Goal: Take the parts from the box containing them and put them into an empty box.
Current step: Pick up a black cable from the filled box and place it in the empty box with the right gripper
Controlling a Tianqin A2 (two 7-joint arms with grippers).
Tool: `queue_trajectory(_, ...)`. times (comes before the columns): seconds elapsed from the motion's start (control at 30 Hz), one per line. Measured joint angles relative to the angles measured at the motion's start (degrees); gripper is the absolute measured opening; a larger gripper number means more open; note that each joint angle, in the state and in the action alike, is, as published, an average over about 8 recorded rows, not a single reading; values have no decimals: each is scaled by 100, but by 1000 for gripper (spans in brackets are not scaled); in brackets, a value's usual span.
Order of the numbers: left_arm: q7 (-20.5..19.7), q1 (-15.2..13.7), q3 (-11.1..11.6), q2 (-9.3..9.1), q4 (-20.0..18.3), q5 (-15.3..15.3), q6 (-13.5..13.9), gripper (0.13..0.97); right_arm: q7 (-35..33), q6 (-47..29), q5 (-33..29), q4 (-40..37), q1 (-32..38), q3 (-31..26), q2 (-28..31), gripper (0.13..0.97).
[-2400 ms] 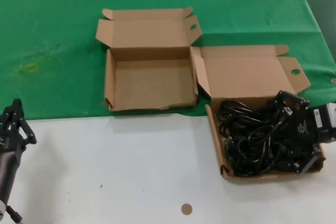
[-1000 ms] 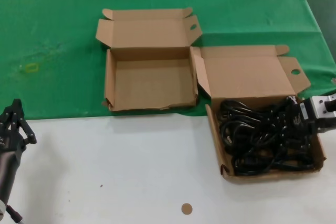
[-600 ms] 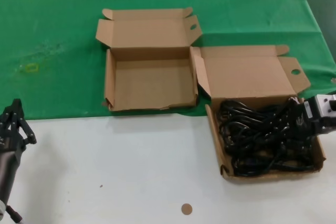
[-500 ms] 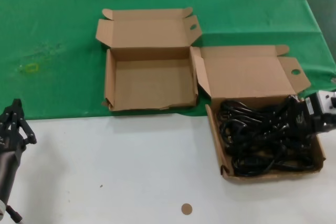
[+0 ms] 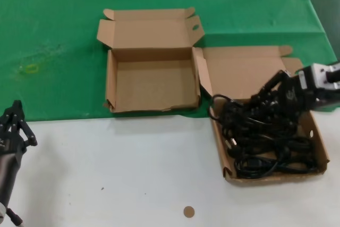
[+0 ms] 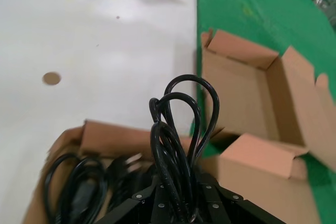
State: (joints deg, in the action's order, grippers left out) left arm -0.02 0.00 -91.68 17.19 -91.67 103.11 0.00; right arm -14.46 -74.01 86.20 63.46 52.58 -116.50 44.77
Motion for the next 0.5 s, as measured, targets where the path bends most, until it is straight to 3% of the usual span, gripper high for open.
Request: queue_trajectory(0.5, 0, 0, 0, 0, 0, 0, 0, 144, 68, 292, -423, -611, 900, -411, -1095, 208)
